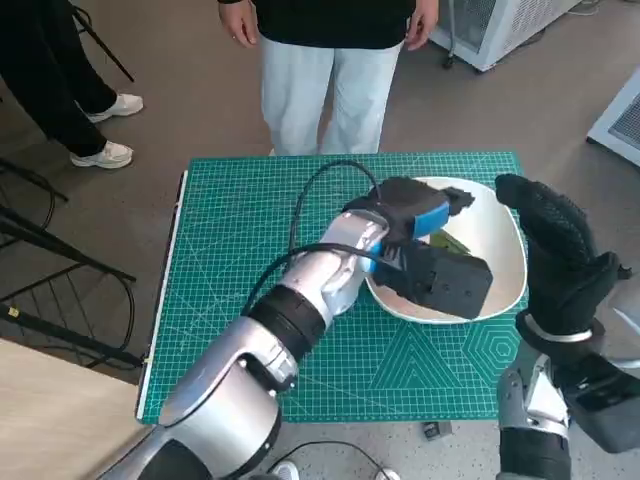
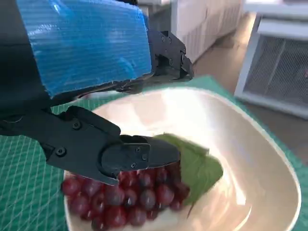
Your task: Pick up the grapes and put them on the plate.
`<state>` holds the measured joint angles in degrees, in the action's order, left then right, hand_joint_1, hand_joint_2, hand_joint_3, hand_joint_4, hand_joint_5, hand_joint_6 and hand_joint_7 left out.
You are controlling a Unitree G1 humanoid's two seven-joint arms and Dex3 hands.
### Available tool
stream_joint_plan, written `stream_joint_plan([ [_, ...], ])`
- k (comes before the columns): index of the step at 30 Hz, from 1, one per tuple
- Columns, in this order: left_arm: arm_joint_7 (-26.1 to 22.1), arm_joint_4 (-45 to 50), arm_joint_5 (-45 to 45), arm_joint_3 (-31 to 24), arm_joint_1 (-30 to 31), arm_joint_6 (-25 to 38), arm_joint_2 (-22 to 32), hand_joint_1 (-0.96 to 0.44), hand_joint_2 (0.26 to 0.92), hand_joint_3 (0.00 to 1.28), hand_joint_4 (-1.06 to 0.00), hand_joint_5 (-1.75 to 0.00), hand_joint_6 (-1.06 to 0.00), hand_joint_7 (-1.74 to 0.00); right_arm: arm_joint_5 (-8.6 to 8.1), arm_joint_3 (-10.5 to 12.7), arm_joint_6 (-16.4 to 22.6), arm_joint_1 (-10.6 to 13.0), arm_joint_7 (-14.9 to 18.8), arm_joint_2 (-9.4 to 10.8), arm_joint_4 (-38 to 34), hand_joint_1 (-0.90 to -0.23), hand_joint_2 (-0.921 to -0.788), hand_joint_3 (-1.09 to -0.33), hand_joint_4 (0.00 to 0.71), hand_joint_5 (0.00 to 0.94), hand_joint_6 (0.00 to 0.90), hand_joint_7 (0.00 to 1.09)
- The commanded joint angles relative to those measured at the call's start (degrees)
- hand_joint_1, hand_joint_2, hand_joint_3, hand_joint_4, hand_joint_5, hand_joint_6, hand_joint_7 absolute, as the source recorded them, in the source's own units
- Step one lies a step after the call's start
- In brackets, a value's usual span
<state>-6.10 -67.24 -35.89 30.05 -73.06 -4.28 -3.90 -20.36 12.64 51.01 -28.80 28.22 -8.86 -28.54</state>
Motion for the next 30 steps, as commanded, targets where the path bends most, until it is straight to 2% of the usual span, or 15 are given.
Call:
stream_joint_plan([
  [1,3.26,4.26,2.22,-2.88,3.01,-3.07,3.65,-0.64,0.921,0.40,-0.34,0.00,-0.32,-0.08,0.08,-0.34,0.16,-0.58,0.16,0.19,-1.39,-0.556,-0.921,-0.609,0.209,0.000,-0.001,0.38],
  [9,12.28,12.21,7.90,-10.20,12.42,-14.19,9.23,-0.63,0.921,0.51,-0.33,0.00,-0.35,-0.06,1.18,-0.80,1.45,-2.07,-0.24,0.64,-3.74,-0.546,-0.921,-0.614,0.209,0.001,-0.001,0.38],
  [14,14.11,16.44,14.84,-16.53,19.04,-21.48,10.67,-0.63,0.921,0.60,-0.33,0.00,-0.35,-0.06,2.12,-1.46,2.09,-3.39,-0.72,1.35,-5.53,-0.543,-0.921,-0.622,0.208,0.000,-0.001,0.39],
  [17,12.56,18.65,20.09,-20.19,22.65,-25.03,10.66,-0.63,0.921,0.64,-0.32,0.00,-0.35,-0.05,2.73,-1.86,2.46,-4.34,-1.03,1.82,-6.80,-0.541,-0.921,-0.630,0.207,0.000,-0.001,0.40],
  [22,6.89,22.86,29.78,-25.18,28.57,-30.90,10.17,-0.61,0.921,0.68,-0.29,0.00,-0.34,-0.04,3.52,-2.49,2.93,-6.13,-1.15,2.58,-9.23,-0.539,-0.921,-0.636,0.210,0.002,-0.001,0.40],
  [30,-0.05,30.14,37.31,-28.72,36.70,-36.98,11.63,-0.62,0.921,0.74,-0.27,0.00,-0.32,-0.04,2.99,-3.37,3.37,-8.19,0.47,3.28,-12.92,-0.544,-0.921,-0.625,0.213,0.003,-0.001,0.39],
])
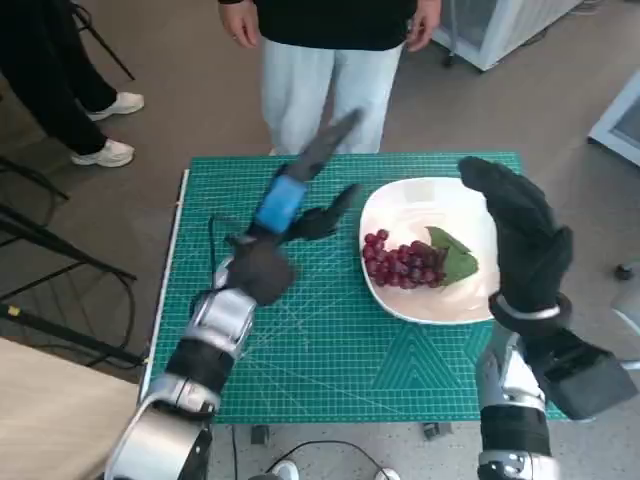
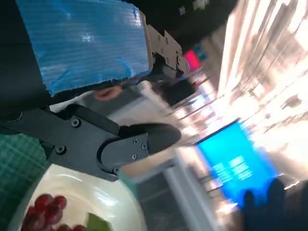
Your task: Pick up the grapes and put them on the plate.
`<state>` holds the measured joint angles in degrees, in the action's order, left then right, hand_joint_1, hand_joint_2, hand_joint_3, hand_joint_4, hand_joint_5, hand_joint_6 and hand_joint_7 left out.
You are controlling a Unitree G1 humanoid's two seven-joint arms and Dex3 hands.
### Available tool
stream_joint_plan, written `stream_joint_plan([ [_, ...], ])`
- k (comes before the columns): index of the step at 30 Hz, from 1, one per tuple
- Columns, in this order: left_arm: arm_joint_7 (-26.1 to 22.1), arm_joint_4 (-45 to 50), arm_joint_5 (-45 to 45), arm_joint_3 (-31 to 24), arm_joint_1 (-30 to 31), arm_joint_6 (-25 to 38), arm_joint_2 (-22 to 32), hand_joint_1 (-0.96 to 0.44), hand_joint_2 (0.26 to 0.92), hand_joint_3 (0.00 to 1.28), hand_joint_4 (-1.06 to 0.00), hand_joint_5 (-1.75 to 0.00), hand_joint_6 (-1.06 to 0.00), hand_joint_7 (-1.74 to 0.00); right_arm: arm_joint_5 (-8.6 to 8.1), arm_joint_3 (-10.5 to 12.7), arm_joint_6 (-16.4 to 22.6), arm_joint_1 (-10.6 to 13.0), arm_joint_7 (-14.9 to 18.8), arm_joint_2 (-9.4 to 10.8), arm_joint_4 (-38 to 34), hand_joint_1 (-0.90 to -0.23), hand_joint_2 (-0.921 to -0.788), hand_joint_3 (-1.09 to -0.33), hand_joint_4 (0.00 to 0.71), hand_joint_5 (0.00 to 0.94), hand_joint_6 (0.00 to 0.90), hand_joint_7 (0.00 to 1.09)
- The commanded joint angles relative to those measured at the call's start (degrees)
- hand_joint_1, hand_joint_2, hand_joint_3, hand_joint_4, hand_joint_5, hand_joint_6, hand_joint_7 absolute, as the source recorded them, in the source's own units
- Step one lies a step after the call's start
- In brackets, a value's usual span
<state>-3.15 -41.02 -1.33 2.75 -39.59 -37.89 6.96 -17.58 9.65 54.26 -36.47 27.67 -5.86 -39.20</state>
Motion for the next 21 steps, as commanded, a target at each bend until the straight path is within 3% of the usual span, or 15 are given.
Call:
stream_joint_plan([
  [1,-3.55,4.75,3.19,-1.73,4.15,-3.77,1.01,-0.62,0.921,0.75,-0.27,0.00,-0.32,-0.03,0.13,-0.49,0.15,-0.68,1.24,0.33,-2.58,-0.545,-0.921,-0.622,0.214,0.004,-0.001,0.39],
  [7,-5.19,10.41,4.87,-3.27,9.67,-4.55,1.72,-0.63,0.921,0.76,-0.26,0.00,-0.29,-0.02,-0.49,-1.03,0.21,-1.45,2.82,0.54,-4.01,-0.551,-0.921,-0.609,0.219,0.005,-0.001,0.41],
  [14,-5.74,12.91,4.96,-3.97,11.49,-3.83,1.46,-0.63,0.921,0.76,-0.25,0.00,-0.29,-0.02,-0.85,-0.88,0.36,-1.76,3.70,0.63,-4.67,-0.553,-0.921,-0.603,0.220,0.005,-0.001,0.41],
  [21,-6.23,17.54,6.62,-5.72,18.57,-6.55,1.59,-0.63,0.921,0.77,-0.24,0.00,-0.27,-0.01,-1.79,-1.17,-0.61,-2.02,6.41,0.84,-5.77,-0.555,-0.921,-0.589,0.216,0.003,0.001,0.41],
])
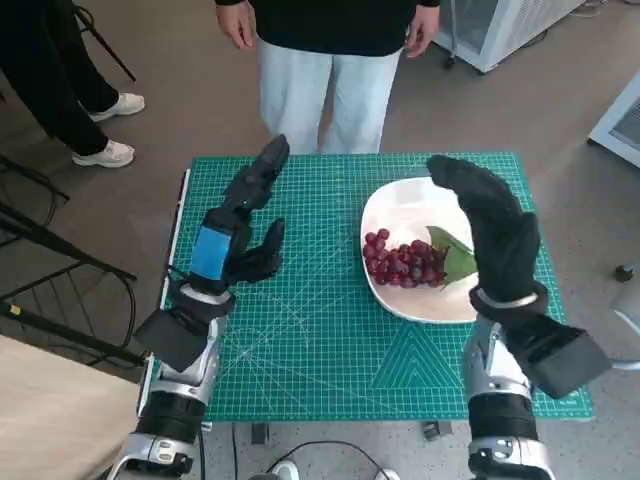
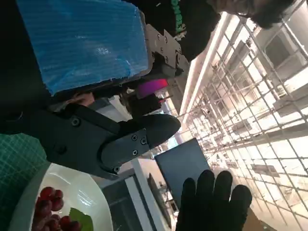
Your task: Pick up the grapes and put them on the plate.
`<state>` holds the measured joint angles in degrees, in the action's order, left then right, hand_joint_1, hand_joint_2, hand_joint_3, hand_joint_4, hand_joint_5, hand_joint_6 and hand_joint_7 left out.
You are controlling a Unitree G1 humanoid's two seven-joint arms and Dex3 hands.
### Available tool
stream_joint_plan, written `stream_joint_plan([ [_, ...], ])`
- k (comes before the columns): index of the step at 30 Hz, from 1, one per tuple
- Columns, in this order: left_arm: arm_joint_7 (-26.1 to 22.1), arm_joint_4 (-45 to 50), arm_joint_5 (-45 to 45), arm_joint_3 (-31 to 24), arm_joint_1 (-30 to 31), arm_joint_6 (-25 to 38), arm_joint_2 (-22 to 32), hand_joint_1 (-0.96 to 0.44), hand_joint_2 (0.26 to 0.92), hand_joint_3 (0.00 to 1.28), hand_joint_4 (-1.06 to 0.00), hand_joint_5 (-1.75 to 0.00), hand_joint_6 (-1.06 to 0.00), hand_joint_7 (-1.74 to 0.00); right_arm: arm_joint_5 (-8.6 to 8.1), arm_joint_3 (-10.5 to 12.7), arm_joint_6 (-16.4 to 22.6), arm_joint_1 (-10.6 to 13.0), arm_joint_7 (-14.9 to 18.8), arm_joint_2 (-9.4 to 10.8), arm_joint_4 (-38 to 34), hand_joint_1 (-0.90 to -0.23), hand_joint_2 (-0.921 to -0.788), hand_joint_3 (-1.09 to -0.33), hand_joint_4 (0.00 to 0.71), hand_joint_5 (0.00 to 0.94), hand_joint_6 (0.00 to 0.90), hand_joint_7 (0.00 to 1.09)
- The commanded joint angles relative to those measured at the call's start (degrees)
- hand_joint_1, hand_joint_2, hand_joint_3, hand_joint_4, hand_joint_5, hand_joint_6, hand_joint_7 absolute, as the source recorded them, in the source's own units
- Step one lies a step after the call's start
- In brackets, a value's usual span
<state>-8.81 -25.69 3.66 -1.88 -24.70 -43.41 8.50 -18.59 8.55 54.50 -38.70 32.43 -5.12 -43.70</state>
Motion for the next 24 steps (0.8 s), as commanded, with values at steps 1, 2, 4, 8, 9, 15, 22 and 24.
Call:
stream_joint_plan([
  [1,-0.79,2.59,2.06,-1.23,4.12,-0.88,0.01,-0.63,0.921,0.77,-0.24,0.00,-0.27,-0.01,-0.82,-0.05,-0.79,0.20,1.89,0.09,-1.37,-0.555,-0.921,-0.588,0.217,0.003,0.001,0.40],
  [2,-1.01,2.98,2.56,-1.36,4.53,-0.67,-0.06,-0.63,0.921,0.77,-0.24,0.00,-0.27,-0.01,-0.85,-0.05,-0.75,0.20,2.09,0.07,-1.44,-0.555,-0.921,-0.586,0.218,0.004,0.002,0.40],
  [4,-1.26,3.74,3.35,-1.60,5.27,-0.22,-0.22,-0.64,0.921,0.76,-0.24,0.00,-0.27,-0.01,-0.86,-0.07,-0.72,0.20,2.36,0.04,-1.52,-0.555,-0.921,-0.584,0.220,0.004,0.003,0.40],
  [8,-1.18,5.03,3.94,-2.01,6.46,0.48,-0.64,-0.65,0.921,0.76,-0.24,0.00,-0.28,-0.01,-0.71,-0.02,-0.60,0.16,2.57,-0.01,-1.71,-0.555,-0.921,-0.581,0.223,0.005,0.004,0.40],
  [9,-1.13,5.32,4.02,-2.07,6.74,0.61,-0.74,-0.65,0.921,0.75,-0.24,0.00,-0.28,-0.01,-0.64,-0.01,-0.55,0.14,2.57,-0.02,-1.75,-0.555,-0.921,-0.580,0.223,0.006,0.005,0.40],
  [15,-1.05,6.37,3.98,-2.27,7.77,1.12,-1.20,-0.65,0.921,0.74,-0.24,0.00,-0.28,-0.02,-0.40,0.11,-0.26,-0.03,2.56,-0.14,-2.25,-0.560,-0.921,-0.577,0.227,0.006,0.008,0.40],
  [22,-1.47,7.06,4.07,-2.48,8.19,1.48,-1.32,-0.64,0.921,0.71,-0.24,0.00,-0.28,-0.02,-0.67,0.34,-0.05,-0.36,3.07,-0.15,-2.94,-0.559,-0.921,-0.576,0.229,0.007,0.012,0.39],
  [24,-1.74,7.32,4.53,-2.51,8.25,1.85,-1.41,-0.63,0.921,0.69,-0.24,0.00,-0.28,-0.02,-0.67,0.43,0.07,-0.49,3.17,-0.16,-3.19,-0.559,-0.921,-0.576,0.230,0.007,0.012,0.39],
])
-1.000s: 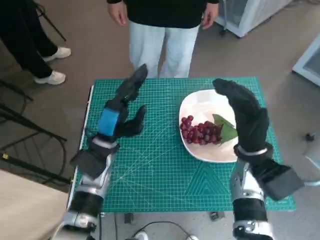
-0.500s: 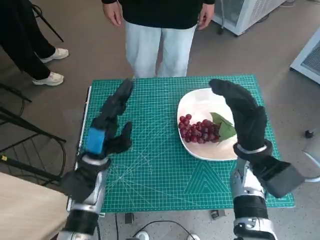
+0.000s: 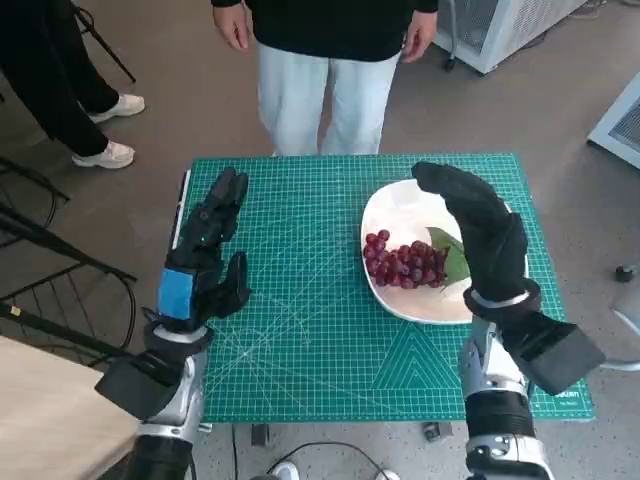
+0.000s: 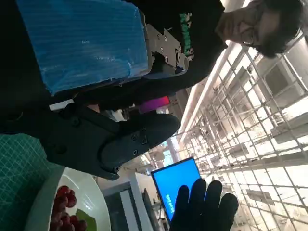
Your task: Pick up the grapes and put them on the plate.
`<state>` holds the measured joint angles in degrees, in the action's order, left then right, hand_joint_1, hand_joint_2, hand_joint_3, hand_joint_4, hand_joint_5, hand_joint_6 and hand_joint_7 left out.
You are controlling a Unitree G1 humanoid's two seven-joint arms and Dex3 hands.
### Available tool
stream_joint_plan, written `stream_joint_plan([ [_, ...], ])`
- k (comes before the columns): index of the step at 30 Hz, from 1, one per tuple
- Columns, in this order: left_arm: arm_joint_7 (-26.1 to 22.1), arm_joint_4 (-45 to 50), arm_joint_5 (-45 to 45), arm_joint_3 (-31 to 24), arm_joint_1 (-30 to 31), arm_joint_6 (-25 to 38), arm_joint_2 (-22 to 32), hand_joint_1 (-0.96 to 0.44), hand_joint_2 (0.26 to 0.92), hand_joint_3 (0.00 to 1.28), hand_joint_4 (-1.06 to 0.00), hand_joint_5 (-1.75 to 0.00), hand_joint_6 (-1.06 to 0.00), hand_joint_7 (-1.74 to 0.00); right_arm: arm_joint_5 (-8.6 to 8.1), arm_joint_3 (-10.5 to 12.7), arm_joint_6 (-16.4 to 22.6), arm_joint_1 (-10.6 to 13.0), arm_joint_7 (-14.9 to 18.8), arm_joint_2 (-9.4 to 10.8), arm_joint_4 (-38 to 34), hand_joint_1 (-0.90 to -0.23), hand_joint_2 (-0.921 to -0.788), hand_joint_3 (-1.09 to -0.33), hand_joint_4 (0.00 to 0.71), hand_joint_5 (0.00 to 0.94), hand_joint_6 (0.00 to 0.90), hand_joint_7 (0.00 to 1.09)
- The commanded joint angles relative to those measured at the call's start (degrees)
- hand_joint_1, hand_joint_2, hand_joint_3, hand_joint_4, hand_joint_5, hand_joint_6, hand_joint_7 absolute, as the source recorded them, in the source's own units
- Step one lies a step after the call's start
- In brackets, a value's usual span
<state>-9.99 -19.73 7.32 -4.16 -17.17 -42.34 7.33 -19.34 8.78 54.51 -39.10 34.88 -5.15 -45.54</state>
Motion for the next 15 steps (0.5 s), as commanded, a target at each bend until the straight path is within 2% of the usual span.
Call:
stream_joint_plan([
  [1,-0.70,1.51,1.13,-0.25,0.76,1.02,-0.29,-0.63,0.921,0.68,-0.24,0.00,-0.28,-0.02,0.08,0.25,0.14,-0.17,0.77,-0.15,-1.50,-0.558,-0.921,-0.577,0.230,0.007,0.013,0.39],
  [8,-0.86,2.10,1.81,-0.70,0.83,2.27,-0.80,-0.58,0.921,0.55,-0.25,0.00,-0.30,-0.02,-0.03,0.49,0.51,-0.70,1.17,-0.19,-2.41,-0.552,-0.921,-0.582,0.231,0.006,0.015,0.39],
  [15,0.11,2.22,0.94,-1.03,0.86,2.84,-1.41,-0.34,0.921,0.40,-0.27,-0.01,-0.32,-0.03,0.09,0.49,0.62,-0.97,1.25,-0.26,-2.64,-0.553,-0.921,-0.583,0.232,0.005,0.018,0.38],
])
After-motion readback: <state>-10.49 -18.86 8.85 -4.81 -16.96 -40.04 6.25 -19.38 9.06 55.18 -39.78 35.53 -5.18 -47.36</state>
